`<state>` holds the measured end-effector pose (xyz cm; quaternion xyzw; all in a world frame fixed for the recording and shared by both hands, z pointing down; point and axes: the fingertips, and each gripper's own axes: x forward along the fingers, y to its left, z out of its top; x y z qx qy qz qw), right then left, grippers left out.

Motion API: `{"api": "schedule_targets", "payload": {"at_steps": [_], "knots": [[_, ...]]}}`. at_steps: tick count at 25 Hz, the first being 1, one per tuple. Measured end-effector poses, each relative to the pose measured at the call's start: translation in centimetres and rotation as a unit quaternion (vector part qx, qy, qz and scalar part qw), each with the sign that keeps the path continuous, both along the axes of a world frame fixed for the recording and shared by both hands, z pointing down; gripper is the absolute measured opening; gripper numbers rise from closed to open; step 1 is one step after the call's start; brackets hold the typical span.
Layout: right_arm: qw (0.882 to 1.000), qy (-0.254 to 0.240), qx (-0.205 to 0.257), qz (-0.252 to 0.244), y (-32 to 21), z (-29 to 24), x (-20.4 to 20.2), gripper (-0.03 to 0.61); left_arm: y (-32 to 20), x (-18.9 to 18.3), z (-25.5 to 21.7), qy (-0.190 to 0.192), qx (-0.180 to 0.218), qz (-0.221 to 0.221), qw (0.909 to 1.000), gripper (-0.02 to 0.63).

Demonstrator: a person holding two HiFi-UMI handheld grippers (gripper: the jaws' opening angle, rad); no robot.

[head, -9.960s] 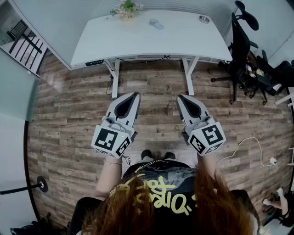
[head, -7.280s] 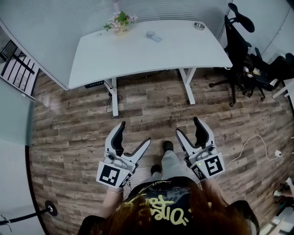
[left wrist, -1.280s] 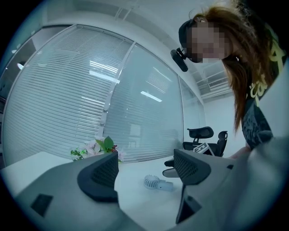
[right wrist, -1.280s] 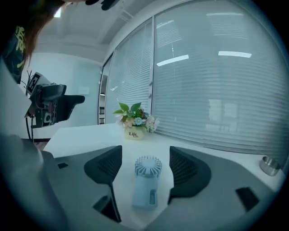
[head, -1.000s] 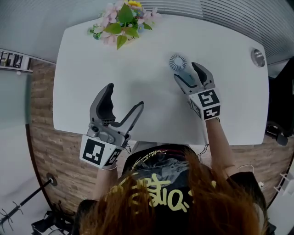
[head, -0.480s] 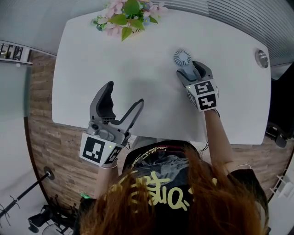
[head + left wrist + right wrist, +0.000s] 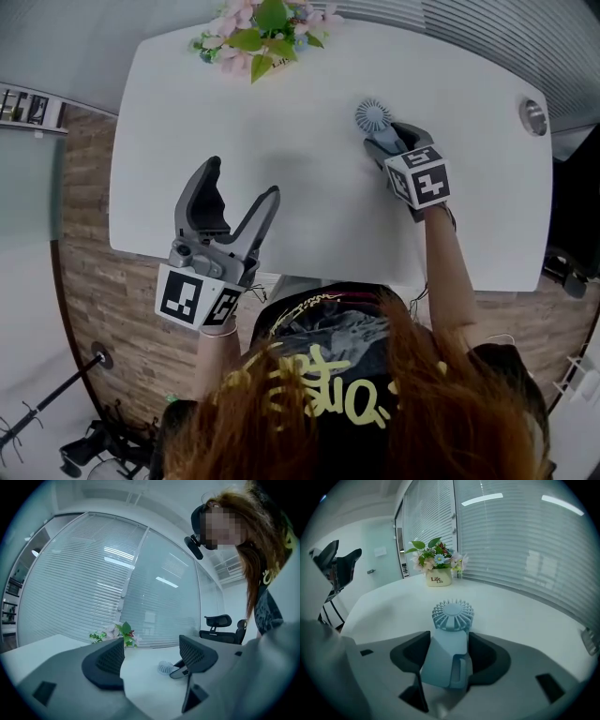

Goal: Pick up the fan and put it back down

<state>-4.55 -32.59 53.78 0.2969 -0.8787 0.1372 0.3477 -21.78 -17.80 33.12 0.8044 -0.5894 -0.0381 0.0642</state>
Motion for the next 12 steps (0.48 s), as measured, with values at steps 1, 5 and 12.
{"api": "schedule_targets", "payload": {"at_steps": [1, 5, 12], "knots": [[1.000, 0.000, 0.000, -0.004, 0.05, -0.06, 0.04, 0.248, -0.03, -0.03, -0.12, 0.001, 0.001, 0.001, 1.0000, 0.365], [1.000, 0.002, 0.003, -0.012, 0.29, -0.19, 0.05, 0.227, -0.07, 0.30, -0.34, 0.004, 0.003, 0.010, 0.9999, 0.362], [1.000, -0.001, 0.010, -0.011, 0.21, -0.36, 0.01, 0.218, -0.35, 0.81, -0.65, -0.001, 0.009, 0.035, 0.9994, 0.360]]}}
